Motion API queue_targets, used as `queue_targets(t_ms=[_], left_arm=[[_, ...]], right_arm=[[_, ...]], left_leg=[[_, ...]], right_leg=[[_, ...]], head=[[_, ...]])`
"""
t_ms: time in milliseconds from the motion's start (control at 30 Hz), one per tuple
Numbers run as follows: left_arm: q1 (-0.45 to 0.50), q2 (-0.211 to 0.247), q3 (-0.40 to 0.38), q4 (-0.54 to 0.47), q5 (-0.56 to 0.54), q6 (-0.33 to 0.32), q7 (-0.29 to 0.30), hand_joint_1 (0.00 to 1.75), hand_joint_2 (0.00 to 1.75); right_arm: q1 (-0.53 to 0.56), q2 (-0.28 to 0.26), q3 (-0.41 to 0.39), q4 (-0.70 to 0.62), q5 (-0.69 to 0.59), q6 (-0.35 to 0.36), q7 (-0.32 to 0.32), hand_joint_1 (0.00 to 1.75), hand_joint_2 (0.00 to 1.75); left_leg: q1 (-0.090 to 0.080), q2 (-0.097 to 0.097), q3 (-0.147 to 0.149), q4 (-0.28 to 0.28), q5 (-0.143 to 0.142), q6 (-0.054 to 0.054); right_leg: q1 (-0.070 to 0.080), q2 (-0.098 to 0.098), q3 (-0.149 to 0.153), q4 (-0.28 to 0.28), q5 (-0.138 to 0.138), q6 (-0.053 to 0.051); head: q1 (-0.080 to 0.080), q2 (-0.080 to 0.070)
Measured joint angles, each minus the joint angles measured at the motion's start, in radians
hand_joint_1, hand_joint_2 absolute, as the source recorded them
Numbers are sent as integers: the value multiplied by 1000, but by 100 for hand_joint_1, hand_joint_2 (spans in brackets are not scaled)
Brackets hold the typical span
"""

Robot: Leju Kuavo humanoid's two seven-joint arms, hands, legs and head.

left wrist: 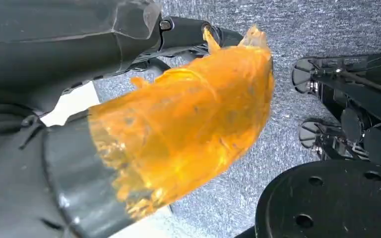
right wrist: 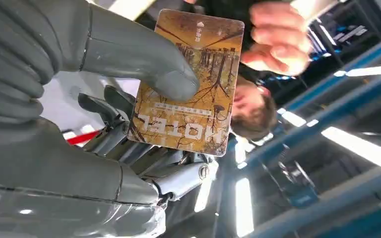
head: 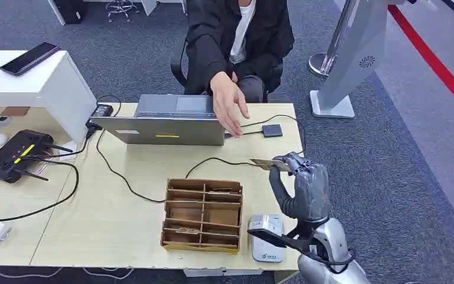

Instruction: Pass the card to the sensor for recognition and then transmit it.

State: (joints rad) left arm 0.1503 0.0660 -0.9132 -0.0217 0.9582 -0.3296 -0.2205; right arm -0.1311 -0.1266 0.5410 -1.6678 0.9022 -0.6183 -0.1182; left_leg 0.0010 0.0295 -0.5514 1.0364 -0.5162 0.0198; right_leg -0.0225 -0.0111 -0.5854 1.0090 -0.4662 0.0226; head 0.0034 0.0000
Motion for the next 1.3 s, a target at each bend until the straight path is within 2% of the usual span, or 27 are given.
queue_targets(t_ms=[133,167,200,233,267,333,367,400,433,500,533,667,700,733,767,1067,1100,1300], left_arm=[[-1,8,2,0,-18,6,-9,0,0],[-18,4,0,0,-55,59,-43,0,0],[-45,-19,-11,0,-103,151,-42,0,0],[-82,-41,-28,-5,-139,292,-1,0,0],[-118,-61,-44,-22,-159,480,31,0,0],[-181,-101,-76,-50,-177,835,56,0,0],[-206,-120,-87,-59,-179,938,57,0,0],[-220,-130,-94,-66,-182,992,57,0,0],[-229,-137,-102,-72,-183,996,55,0,0],[-238,-143,-114,-79,-187,926,51,0,0],[-239,-146,-120,-81,-188,913,49,0,0],[-238,-151,-137,-85,-190,897,46,0,0],[-238,-151,-138,-87,-190,897,46,0,0],[-240,-153,-142,-88,-190,897,46,0,0],[-241,-154,-144,-88,-189,897,46,0,0],[-240,-156,-155,-88,-186,897,46,0,0],[-240,-156,-156,-88,-186,897,46,0,0],[-240,-156,-158,-88,-176,898,46,0,0]], right_arm=[[-49,11,23,9,10,10,7,175,175],[-54,13,27,10,23,16,20,175,175],[-60,16,31,8,49,32,45,175,175],[-65,21,36,5,76,50,69,175,175],[-72,29,43,2,100,64,83,175,175],[-92,49,58,0,127,87,101,175,175],[-103,57,64,1,132,97,108,175,175],[-114,64,70,4,135,104,110,175,175],[-127,68,74,9,136,111,115,175,175],[-148,79,80,24,136,124,119,175,175],[-160,86,87,37,136,132,122,175,175],[-194,103,103,73,135,141,126,175,175],[-202,108,107,84,135,145,126,150,175],[-209,112,111,95,133,147,127,14,175],[-212,115,116,103,130,148,129,0,175],[-221,131,140,134,104,154,129,0,175],[-221,132,143,134,102,153,129,0,0],[-219,132,154,132,94,146,120,0,0]], left_leg=[[0,0,1,0,0,0],[0,-1,0,1,0,0],[-2,-2,-1,1,3,1],[-4,-5,-4,1,4,2],[-3,-8,-5,0,6,2],[-2,-8,-5,0,6,2],[-2,-7,-4,0,6,2],[-2,-5,-3,0,6,2],[-2,-1,-2,0,6,2],[-2,0,-2,1,5,2],[-2,0,-2,1,6,2],[-2,-1,-3,1,6,2],[-1,0,-3,0,6,2],[-1,0,-3,0,5,2],[-1,0,-3,0,5,2],[-1,0,-3,0,6,2],[-1,0,-3,0,6,2],[-1,0,-3,0,5,2]], right_leg=[[0,0,0,0,0,0],[0,-1,-1,0,0,0],[-1,-2,-2,-1,1,1],[-1,-5,-3,0,1,2],[-2,-8,-3,0,2,2],[-1,-8,-1,0,3,2],[-2,-7,0,0,4,2],[-2,-5,0,0,5,1],[-2,-2,-1,0,6,1],[-1,1,-2,0,6,1],[-1,1,-2,0,6,1],[-1,0,-3,0,6,1],[0,0,-3,0,6,1],[0,0,-3,0,6,1],[0,0,-3,0,6,1],[-1,0,-3,0,6,1],[-1,0,-3,0,6,1],[-1,0,-3,0,6,1]], head=[[0,0],[0,0],[0,0],[0,0],[1,0],[1,0],[0,0],[1,0],[1,0],[0,0],[1,0],[1,0],[0,0],[0,0],[0,0],[0,0],[0,0],[0,0]])
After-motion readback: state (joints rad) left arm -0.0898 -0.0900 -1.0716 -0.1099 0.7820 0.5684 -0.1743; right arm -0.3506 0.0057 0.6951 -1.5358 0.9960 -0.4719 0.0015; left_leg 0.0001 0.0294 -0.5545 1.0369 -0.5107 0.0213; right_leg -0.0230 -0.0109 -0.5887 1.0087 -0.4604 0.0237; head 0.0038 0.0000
